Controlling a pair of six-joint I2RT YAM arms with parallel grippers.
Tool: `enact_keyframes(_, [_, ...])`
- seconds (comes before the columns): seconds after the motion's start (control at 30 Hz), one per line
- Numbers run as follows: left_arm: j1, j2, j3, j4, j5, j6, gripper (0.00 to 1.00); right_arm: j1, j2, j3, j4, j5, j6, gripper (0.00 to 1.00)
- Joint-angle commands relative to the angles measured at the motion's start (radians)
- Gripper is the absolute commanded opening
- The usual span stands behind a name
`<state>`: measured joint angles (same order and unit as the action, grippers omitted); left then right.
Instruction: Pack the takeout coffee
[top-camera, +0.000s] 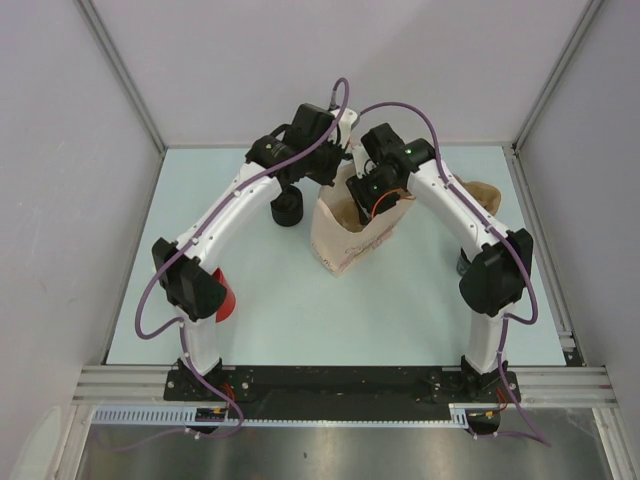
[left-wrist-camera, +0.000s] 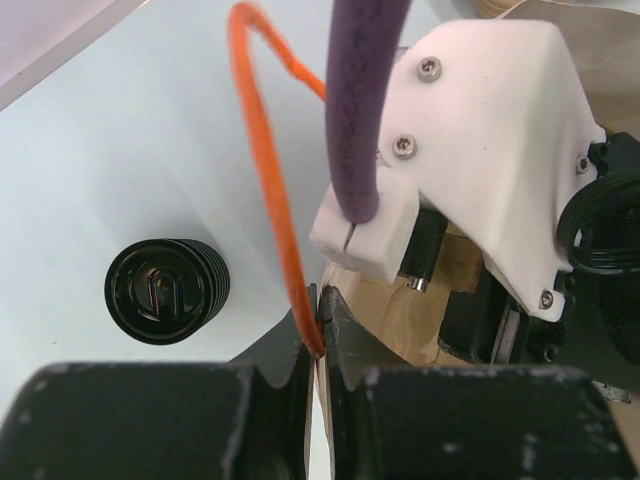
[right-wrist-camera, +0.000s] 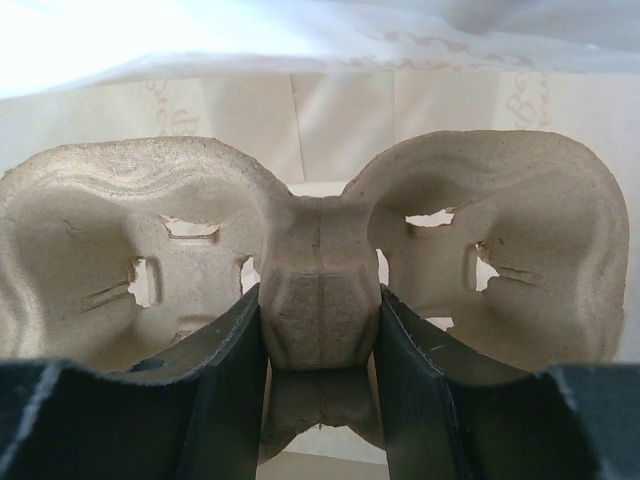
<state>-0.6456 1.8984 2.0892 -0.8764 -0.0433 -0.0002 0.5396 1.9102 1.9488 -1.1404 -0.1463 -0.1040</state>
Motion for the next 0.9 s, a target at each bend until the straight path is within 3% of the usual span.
enact_keyframes(0.0, [-0.008, -0.021, 0.046, 0.027, -0.035, -0.003, 0.09, 0.010, 0.024, -0.019, -0.048, -0.001, -0.016, 0.27])
enact_keyframes(0.27, [-0.014, -0.016, 0.048, 0.027, -0.044, -0.003, 0.09, 0.011, 0.035, -0.014, -0.058, -0.006, -0.019, 0.27])
enact_keyframes(0.87, [-0.020, -0.018, 0.046, 0.028, -0.049, -0.003, 0.09, 0.014, 0.020, 0.032, -0.062, -0.019, -0.031, 0.54])
